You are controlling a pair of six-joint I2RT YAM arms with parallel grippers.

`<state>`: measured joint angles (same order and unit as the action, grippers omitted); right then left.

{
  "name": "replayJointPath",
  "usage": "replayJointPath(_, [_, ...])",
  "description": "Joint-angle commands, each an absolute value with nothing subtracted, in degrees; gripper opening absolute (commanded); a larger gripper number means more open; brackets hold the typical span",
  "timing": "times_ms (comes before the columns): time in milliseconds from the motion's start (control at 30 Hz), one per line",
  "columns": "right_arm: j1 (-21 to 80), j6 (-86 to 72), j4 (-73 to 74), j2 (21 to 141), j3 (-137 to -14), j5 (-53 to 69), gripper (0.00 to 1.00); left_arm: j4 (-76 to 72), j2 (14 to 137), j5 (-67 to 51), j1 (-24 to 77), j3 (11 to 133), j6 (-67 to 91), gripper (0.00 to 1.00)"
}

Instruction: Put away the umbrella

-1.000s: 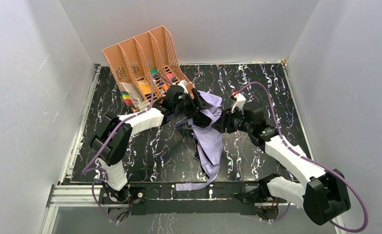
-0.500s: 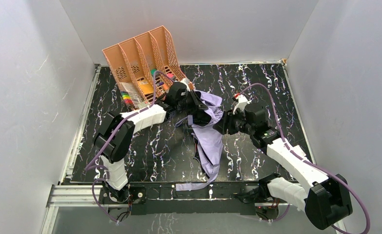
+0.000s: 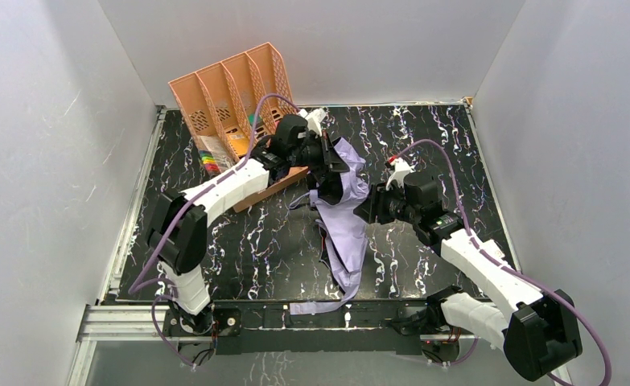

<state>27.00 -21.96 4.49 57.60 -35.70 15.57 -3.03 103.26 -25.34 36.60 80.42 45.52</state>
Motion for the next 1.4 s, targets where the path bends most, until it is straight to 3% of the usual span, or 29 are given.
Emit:
replayJointPath(0, [26.55,-23.35,4.83,55.95,-35.45,12.39,0.52,3.65,95.96,-32.09,36.47,82.18,39.05,0.0])
replayJointPath(333, [26.48,-23.86,6.13,56.46,-36.54,10.54,0.52,6.22,88.94,-37.6,37.86,78.25,35.25,0.0])
replayJointPath(533, [26.4,-24.72,8.59,55.49,-37.84,6.33,0.53,7.47,85.76,-33.84,44.44,72.6,33.41,0.16])
replayJointPath(667, [26.34,-25.64,11.55,55.08,-39.1,2.1,0.53,6.01,83.63,-28.65,50.13,66.83,34.61,0.21])
replayJointPath(867, [26.19,-27.51,14.92,52.99,-39.21,-3.48,0.53,-0.5,79.69,-21.7,55.52,57.1,38.56,0.11])
replayJointPath(1033, [26.1,-28.29,14.73,51.59,-38.83,-2.7,0.55,-6.65,79.38,-18.52,59.69,50.1,39.92,0.13])
replayJointPath(1133, [26.04,-28.03,13.12,50.52,-38.38,-0.56,0.56,-11.19,80.45,-17.93,61.85,46.32,41.02,0.2])
replayJointPath(1267, [26.02,-27.07,11.21,49.17,-38.11,3.2,0.57,-16.52,82.34,-17.57,63.67,42.65,42.82,0.42])
replayJointPath(1367, [26.03,-26.13,10.35,48.4,-38.14,5.81,0.58,-17.68,83.81,-17.01,64.42,41.48,43.35,0.48])
